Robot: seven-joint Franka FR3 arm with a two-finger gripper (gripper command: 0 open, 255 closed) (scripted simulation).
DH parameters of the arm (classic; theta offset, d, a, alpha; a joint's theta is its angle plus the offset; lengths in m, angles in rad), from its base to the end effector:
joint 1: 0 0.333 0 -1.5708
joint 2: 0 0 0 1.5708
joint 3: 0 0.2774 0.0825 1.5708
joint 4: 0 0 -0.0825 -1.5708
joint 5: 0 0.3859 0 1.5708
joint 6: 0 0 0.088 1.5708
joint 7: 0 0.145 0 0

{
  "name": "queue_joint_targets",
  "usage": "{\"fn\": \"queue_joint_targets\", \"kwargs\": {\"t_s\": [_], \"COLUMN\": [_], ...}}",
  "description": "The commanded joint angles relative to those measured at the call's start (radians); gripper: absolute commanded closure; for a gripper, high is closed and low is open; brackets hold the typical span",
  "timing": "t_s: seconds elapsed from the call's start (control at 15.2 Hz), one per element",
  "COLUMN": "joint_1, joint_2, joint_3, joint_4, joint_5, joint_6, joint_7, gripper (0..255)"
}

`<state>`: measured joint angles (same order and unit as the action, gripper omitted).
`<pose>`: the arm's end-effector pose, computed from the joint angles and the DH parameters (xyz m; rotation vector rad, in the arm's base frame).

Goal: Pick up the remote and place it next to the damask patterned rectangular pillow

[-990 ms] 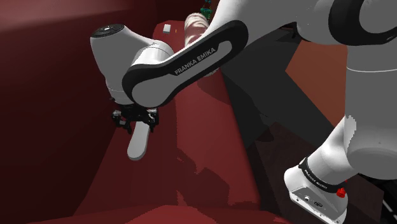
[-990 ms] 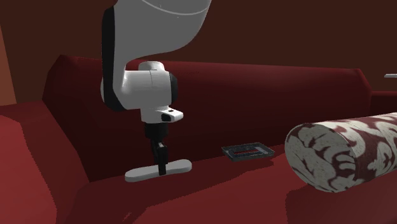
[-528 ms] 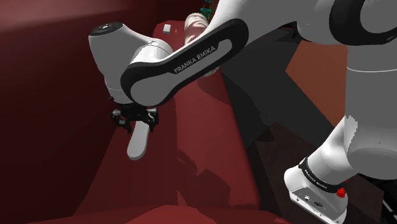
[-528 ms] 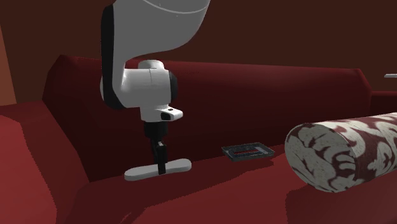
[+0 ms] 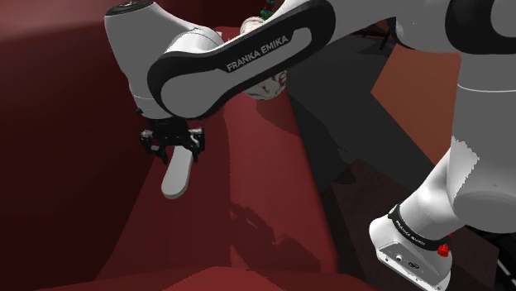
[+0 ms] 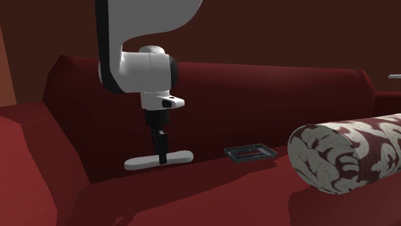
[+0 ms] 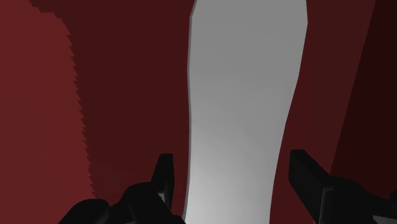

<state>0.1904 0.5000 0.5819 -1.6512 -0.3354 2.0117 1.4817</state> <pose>0.5016 0.4106 0.2826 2.9448 -0.9228 0.0122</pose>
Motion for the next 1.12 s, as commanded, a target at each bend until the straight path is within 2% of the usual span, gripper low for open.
{"fn": "queue_joint_targets", "kwargs": {"t_s": [0.0,1.06], "joint_1": [-0.001,-0.002], "joint_2": [-0.01,-0.07], "joint_3": [0.004,0.028], "joint_4": [0.015,0.15], "joint_5": [0.008,0.052], "joint_6": [-0.023,-0.206], "joint_7": [-0.006,-0.041], "gripper": [255,255]}}
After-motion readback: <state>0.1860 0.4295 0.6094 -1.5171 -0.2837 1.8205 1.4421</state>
